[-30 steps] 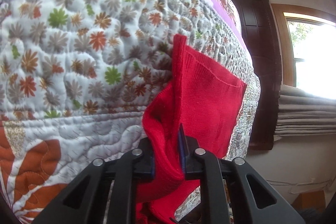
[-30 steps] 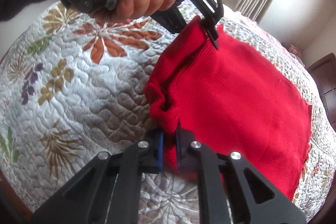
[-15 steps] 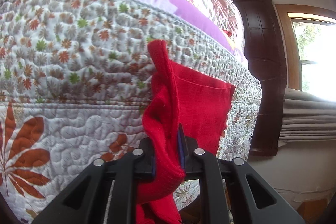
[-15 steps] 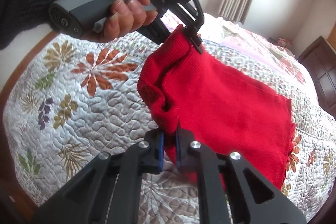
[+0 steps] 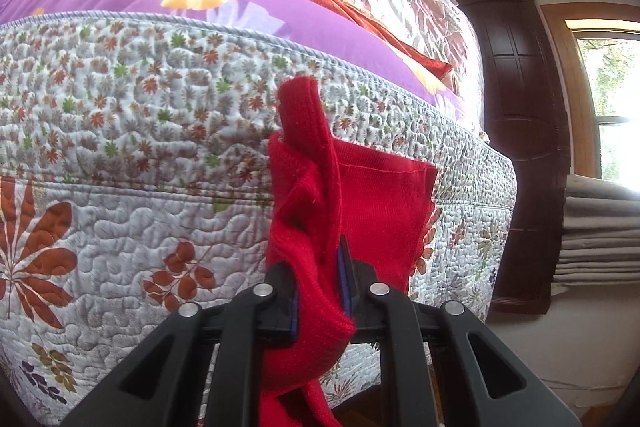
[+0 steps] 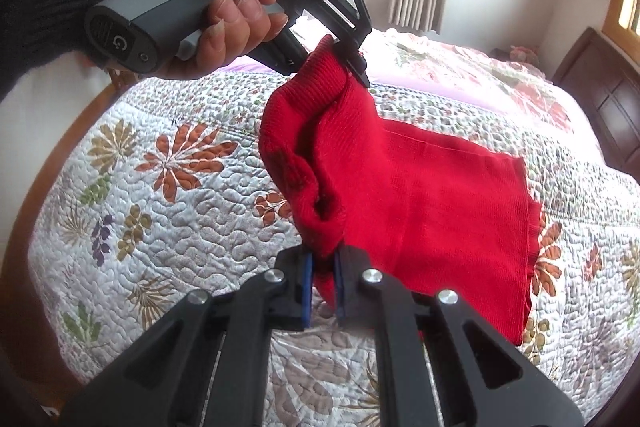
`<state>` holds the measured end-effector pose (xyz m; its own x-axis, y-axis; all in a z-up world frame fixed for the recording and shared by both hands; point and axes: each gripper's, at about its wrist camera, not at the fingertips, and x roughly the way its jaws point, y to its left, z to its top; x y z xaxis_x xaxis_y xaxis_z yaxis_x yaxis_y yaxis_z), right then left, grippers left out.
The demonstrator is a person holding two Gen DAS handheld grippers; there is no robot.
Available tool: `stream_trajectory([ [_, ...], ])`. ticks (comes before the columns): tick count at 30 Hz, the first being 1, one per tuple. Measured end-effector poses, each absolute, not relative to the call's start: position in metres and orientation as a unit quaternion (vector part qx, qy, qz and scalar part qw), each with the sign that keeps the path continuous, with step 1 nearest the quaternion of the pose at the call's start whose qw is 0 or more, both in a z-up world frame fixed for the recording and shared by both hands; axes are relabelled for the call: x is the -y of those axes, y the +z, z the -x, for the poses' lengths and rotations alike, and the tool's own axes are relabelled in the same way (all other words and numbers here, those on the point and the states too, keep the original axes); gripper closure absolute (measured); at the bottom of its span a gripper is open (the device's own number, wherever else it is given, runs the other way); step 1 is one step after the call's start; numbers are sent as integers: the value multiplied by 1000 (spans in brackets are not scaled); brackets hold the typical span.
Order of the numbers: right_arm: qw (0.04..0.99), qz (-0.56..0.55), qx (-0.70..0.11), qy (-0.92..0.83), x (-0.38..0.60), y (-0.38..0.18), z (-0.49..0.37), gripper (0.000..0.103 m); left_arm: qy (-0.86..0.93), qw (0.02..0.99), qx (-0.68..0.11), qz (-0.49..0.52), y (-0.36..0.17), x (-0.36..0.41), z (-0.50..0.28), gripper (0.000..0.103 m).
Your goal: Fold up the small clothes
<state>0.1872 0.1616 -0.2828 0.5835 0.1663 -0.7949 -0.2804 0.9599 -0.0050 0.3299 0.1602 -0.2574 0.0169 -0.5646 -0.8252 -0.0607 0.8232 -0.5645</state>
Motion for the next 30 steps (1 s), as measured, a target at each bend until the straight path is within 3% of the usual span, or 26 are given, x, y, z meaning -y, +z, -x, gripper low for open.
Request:
stream_trajectory([
  [14, 893, -11, -438, 100, -94, -268, -185, 96, -184, 690, -672, 198, -232, -95, -326, 89],
  [30, 891, -64, -446, 58, -22, -282, -177, 96, -178, 693, -682, 153, -242, -12, -327, 89],
])
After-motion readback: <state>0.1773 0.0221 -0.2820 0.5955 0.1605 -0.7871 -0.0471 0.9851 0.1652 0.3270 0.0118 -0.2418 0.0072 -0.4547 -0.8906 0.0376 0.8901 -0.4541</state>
